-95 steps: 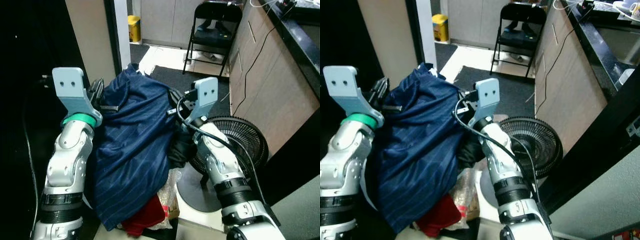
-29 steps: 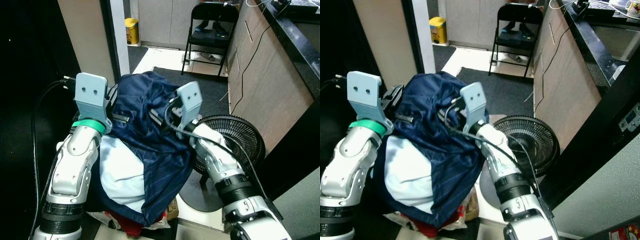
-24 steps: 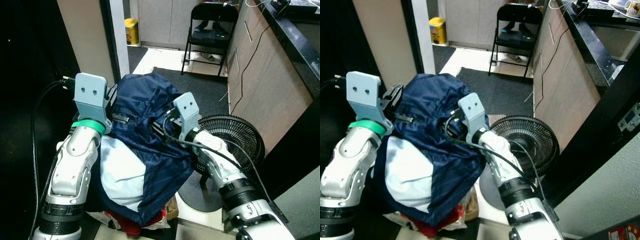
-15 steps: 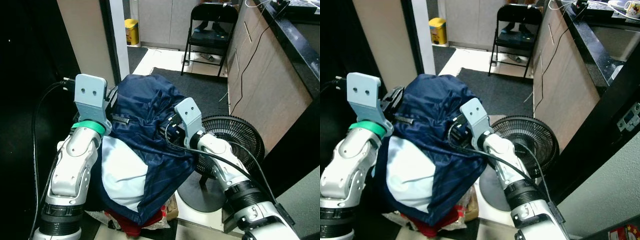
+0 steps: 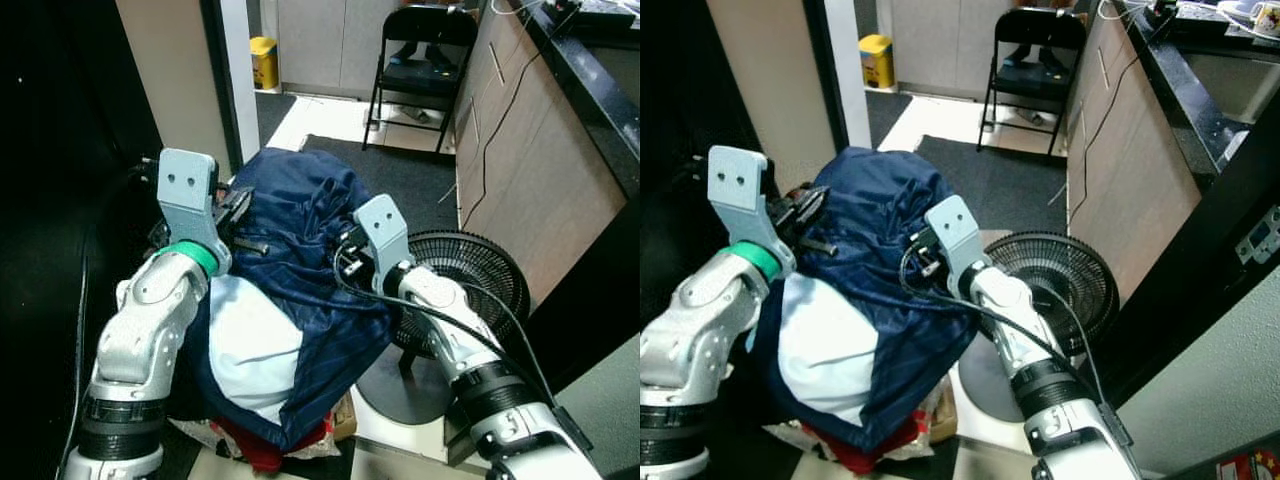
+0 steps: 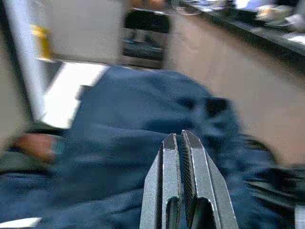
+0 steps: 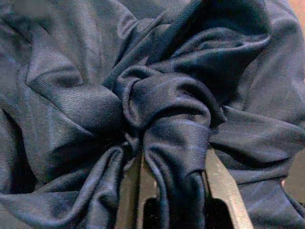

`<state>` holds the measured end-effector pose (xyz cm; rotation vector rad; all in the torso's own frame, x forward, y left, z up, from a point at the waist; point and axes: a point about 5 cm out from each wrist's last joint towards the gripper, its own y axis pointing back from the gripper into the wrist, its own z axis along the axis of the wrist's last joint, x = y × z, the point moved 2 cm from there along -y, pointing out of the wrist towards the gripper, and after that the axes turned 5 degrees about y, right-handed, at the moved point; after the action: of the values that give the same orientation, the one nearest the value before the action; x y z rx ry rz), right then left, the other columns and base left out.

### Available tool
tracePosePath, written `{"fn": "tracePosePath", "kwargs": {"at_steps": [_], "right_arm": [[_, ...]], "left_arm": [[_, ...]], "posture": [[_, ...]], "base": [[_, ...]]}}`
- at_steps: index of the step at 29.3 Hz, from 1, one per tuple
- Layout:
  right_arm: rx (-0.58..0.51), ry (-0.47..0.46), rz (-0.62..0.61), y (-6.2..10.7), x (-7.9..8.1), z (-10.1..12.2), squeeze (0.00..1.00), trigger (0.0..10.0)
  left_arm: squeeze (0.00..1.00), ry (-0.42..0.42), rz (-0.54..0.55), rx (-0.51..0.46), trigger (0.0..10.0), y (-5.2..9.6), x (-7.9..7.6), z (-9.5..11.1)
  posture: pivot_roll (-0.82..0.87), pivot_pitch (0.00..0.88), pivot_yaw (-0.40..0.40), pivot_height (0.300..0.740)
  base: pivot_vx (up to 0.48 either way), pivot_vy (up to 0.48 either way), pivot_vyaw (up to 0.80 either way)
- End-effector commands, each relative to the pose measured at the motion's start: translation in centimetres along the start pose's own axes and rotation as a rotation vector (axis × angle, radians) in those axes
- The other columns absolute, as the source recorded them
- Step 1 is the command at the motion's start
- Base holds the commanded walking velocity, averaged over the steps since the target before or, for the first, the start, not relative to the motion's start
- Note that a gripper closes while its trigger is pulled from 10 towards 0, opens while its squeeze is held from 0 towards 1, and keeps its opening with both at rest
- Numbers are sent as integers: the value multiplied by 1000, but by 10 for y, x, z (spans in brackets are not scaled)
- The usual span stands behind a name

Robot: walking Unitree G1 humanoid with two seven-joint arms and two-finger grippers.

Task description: Clothes washing

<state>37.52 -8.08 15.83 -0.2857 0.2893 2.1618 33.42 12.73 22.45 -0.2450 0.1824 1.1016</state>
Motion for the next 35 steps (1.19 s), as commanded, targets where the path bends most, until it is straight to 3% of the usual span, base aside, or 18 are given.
{"fn": "tracePosePath", "kwargs": {"at_steps": [1, 3, 6, 15, 20, 22, 23, 24, 26, 27, 28, 30, 33, 35], "right_arm": [[15, -47, 15, 2, 2, -5, 0, 0], [9, -65, 28, 2, 4, -5, 0, 0], [-1, -120, 27, 3, 3, -4, 0, 0], [-57, -163, -7, 5, -2, 5, 0, 0], [-192, -170, -40, 9, -7, 26, 0, 0], [-192, -170, -40, 9, -7, 26, 0, 0], [-282, -185, -107, 13, -15, 42, 0, 10000], [-383, -191, -214, 20, -30, 62, 0, 10000], [-383, -191, -214, 20, -30, 62, 0, 10000], [-479, -182, -321, 29, -43, 82, 0, 10000], [-479, -182, -321, 29, -43, 82, 0, 10000], [-648, -158, -505, 51, -65, 121, 0, 10000], [-648, -158, -505, 51, -65, 121, 0, 10000], [-709, -146, -557, 61, -69, 137, 0, 10000]], "left_arm": [[0, 46, -63, -5, 10000, -1, -8, 4], [0, 67, -85, -11, 10000, -1, -11, 5], [0, 34, -55, -15, 10000, -5, -11, 4], [0, 1, -33, 8, 10000, -4, -8, 3], [0, 2, -32, -14, 10000, -2, -9, 8], [0, 2, -32, -14, 10000, -2, -9, 8], [0, -3, -15, -44, 10000, -1, -7, 13], [0, -24, 13, -82, 10000, 0, -5, 20], [0, -24, 13, -82, 10000, 0, -5, 20], [0, -52, 50, -129, 10000, 1, -2, 29], [0, -52, 50, -129, 10000, 1, -2, 29], [0, -150, 136, -240, 10000, 4, 4, 51], [0, -150, 136, -240, 10000, 4, 4, 51], [0, -243, 162, -298, 10000, 9, 0, 65]], "posture": [[39, 5, 48, 740], [39, 5, 48, 740], [35, 0, 47, 740], [37, 0, 47, 740], [39, 5, 47, 740], [39, 5, 47, 740], [40, 6, 48, 740], [41, 7, 49, 740], [41, 7, 49, 740], [39, 7, 51, 740], [39, 7, 51, 740], [38, 6, 53, 740], [38, 6, 53, 740], [42, 4, 51, 740]], "base": [[0, 0, 0], [0, 0, 0], [0, 0, 0], [0, 0, 0], [0, 0, 0], [0, 0, 0], [0, 0, 0], [0, 0, 0], [0, 0, 0], [0, 0, 0], [0, 0, 0], [0, 0, 0], [0, 0, 0], [0, 0, 0]]}}
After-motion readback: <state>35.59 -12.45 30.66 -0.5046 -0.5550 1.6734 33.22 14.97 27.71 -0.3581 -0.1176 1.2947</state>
